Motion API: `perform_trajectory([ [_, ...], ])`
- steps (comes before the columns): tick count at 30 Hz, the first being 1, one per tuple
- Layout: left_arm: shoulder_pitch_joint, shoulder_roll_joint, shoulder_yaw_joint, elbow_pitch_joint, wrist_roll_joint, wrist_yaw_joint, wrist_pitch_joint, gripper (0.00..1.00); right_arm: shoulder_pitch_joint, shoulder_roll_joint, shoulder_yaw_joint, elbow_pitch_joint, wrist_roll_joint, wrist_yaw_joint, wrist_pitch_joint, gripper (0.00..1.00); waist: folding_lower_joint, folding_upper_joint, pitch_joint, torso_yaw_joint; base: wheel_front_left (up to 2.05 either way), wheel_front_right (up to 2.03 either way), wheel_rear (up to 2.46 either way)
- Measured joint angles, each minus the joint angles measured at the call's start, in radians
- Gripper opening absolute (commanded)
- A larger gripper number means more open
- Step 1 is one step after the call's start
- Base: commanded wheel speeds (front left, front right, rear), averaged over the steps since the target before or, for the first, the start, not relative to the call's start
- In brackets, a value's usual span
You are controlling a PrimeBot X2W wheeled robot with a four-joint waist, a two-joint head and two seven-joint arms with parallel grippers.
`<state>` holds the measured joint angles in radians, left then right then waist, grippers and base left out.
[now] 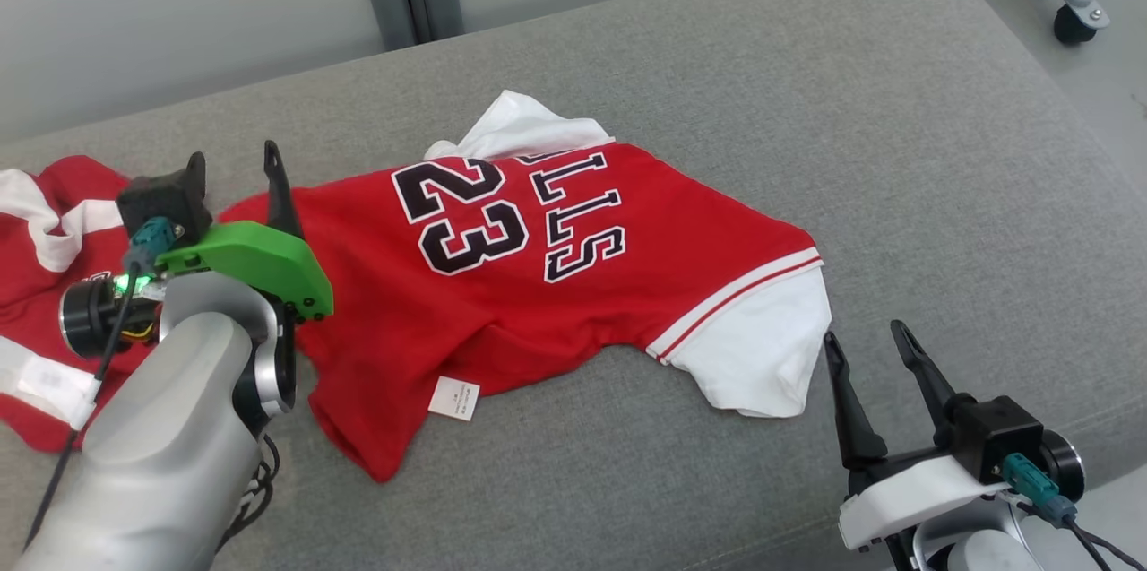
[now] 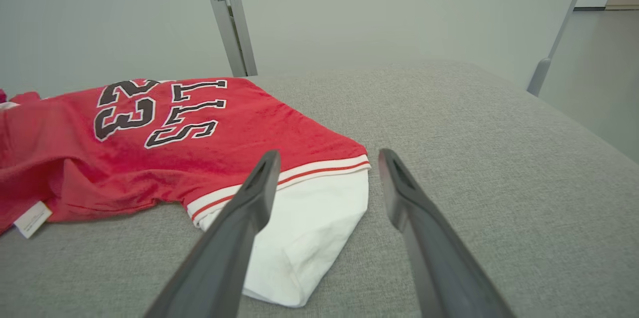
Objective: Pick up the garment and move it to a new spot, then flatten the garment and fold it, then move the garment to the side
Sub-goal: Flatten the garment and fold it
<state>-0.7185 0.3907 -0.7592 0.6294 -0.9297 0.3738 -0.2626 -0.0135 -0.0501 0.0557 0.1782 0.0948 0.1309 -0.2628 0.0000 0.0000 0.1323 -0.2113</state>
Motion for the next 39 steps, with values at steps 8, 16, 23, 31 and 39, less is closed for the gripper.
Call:
perform_trajectory([
  [8, 0.258, -0.094, 0.204, -0.299, 0.230, -0.017, -0.002, 1.00, 0.020, 0.000, -0.018, -0.013, -0.004, 0.000, 0.000, 1.00, 0.0000, 0.0000, -0.031, 0.042, 0.00, 0.00, 0.00],
  [16, 0.587, -0.174, 0.201, -0.416, 0.303, -0.023, -0.002, 1.00, 0.050, 0.000, -0.036, -0.022, -0.008, 0.000, 0.000, 1.00, 0.0000, 0.0000, -0.052, 0.097, 0.00, 0.00, 0.00],
  [23, 0.635, -0.199, 0.117, -0.309, 0.287, -0.071, 0.069, 1.00, 0.045, 0.000, -0.026, -0.026, -0.016, 0.000, 0.000, 1.00, 0.0000, 0.0000, -0.041, 0.130, 0.00, 0.00, 0.00],
  [31, 0.580, -0.244, 0.119, -0.170, 0.259, -0.113, 0.059, 1.00, 0.026, 0.000, -0.023, -0.026, -0.020, 0.000, 0.000, 1.00, 0.0000, 0.0000, -0.013, 0.123, 0.00, 0.00, 0.00],
  [39, 0.515, -0.258, 0.143, -0.070, 0.252, -0.156, 0.028, 0.00, 0.025, 0.000, -0.027, -0.021, -0.021, 0.000, 0.000, 1.00, 0.0000, 0.0000, -0.012, 0.115, 0.00, 0.00, 0.00],
])
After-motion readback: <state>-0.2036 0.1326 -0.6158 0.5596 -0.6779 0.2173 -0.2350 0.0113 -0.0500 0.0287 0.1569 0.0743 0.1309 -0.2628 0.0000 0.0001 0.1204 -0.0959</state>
